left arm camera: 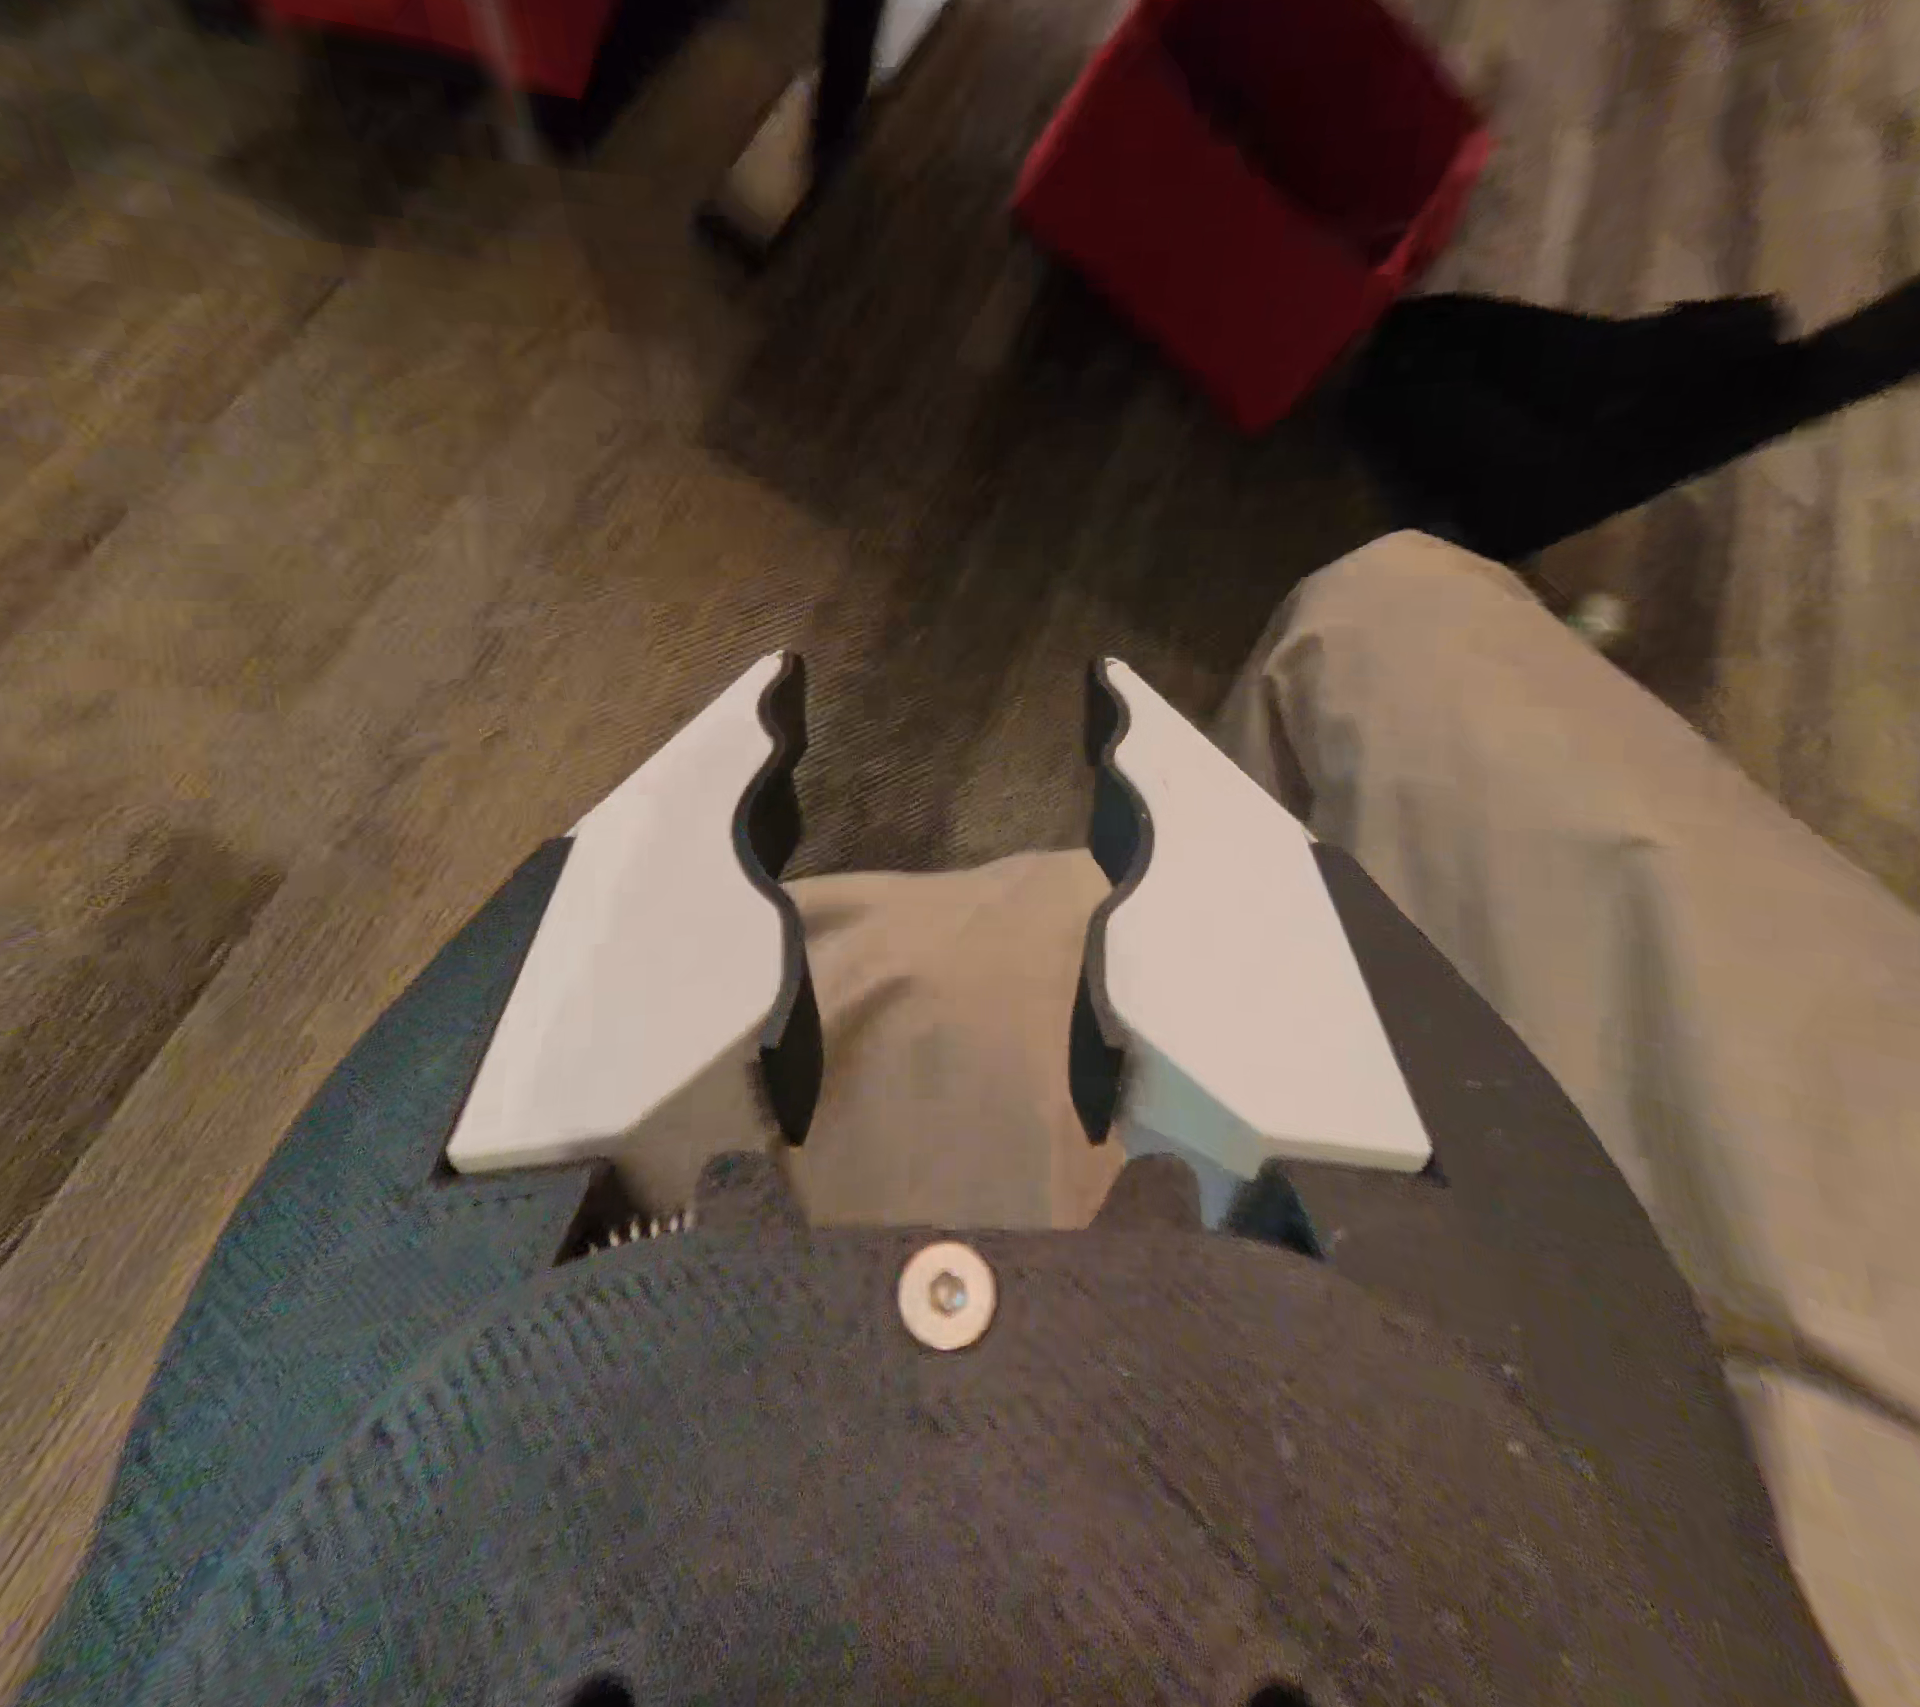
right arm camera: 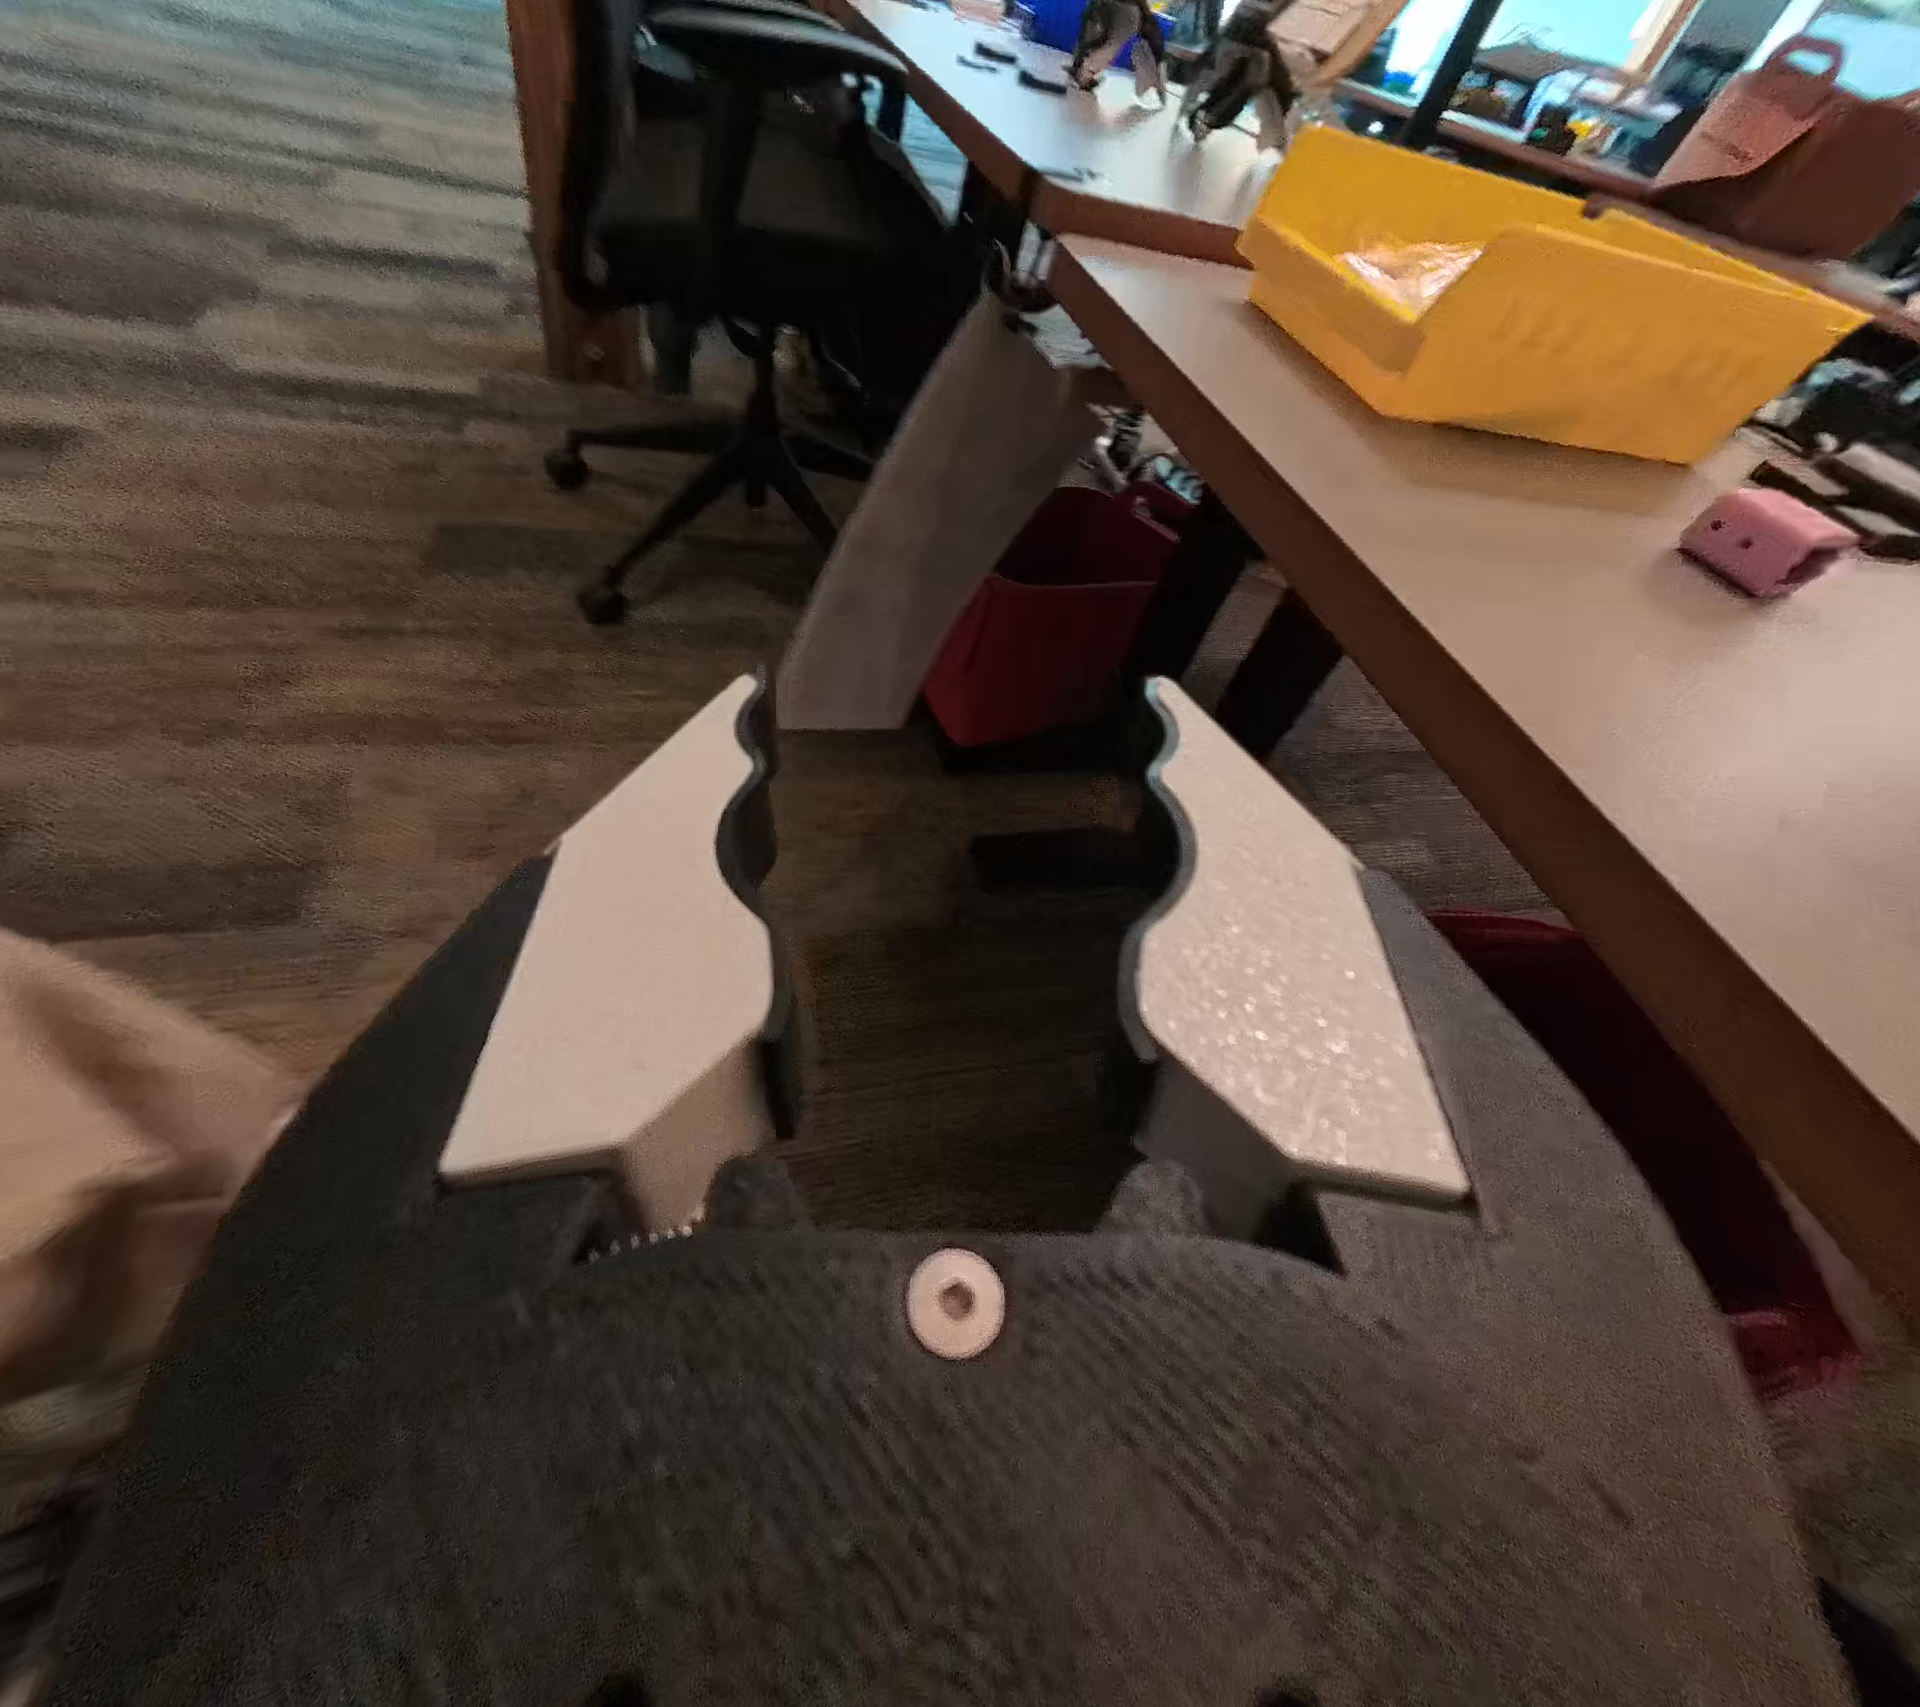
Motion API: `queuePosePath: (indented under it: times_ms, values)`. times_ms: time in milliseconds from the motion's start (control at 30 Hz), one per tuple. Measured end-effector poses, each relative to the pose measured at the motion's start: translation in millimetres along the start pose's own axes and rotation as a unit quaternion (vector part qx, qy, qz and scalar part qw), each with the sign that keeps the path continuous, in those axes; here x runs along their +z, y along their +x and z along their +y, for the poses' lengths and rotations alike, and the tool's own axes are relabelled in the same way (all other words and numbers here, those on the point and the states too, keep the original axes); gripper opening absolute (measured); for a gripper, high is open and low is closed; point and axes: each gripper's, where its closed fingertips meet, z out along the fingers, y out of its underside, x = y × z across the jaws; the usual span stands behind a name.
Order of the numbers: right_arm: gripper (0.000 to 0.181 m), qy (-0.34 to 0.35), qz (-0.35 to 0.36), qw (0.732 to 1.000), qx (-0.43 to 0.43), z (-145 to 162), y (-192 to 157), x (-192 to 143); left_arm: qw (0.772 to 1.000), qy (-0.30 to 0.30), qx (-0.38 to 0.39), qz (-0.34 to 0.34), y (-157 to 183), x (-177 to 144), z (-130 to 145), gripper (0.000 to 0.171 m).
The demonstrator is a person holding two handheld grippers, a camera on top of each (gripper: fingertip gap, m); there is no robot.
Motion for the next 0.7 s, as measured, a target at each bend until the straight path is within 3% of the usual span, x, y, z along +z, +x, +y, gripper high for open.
queuePosePath:
  times_ms: [133,167,200,267,333,367,433,500,567,600,700]
  values:
    - [0.058,-0.079,0.007,0.993,-0.086,109,28,68,0.982,0.072,-0.012,-0.174,-87,-54,34,0.06]
    - [0.054,-0.093,0.003,0.991,-0.093,127,34,80,0.975,0.087,-0.027,-0.203,-100,-65,37,0.049]
    - [0.05,-0.102,-0.001,0.991,-0.091,137,38,88,0.974,0.091,-0.038,-0.206,-107,-70,37,0.029]
    - [0.039,-0.118,-0.013,0.989,-0.088,139,46,97,0.978,0.048,-0.049,-0.199,-116,-63,28,0.024]
    - [0.013,-0.145,-0.025,0.983,-0.108,125,60,95,0.983,-0.03,-0.011,-0.182,-119,-50,6,0.014]
    - [0.0,-0.166,-0.032,0.979,-0.115,114,68,90,0.983,-0.045,0.012,-0.179,-120,-45,-16,0.009]
    - [0.0,-0.204,-0.044,0.974,-0.092,86,83,71,0.984,-0.039,0.053,-0.165,-117,-38,-76,0.005]
    - [0.0,-0.279,-0.056,0.959,-0.003,67,85,25,0.988,-0.003,0.097,-0.124,-98,-34,-154,0.0]
    - [0.0,-0.387,0.018,0.906,0.168,62,79,-64,0.988,0.025,0.141,-0.061,-61,-33,-241,0.0]
    - [0.0,-0.406,0.081,0.879,0.236,50,75,-112,0.988,0.024,0.154,-0.019,-37,-33,-283,0.001]
    - [0.0,-0.451,0.219,0.819,0.278,13,49,-228,0.968,0.013,0.192,0.158,57,-37,-387,0.006]
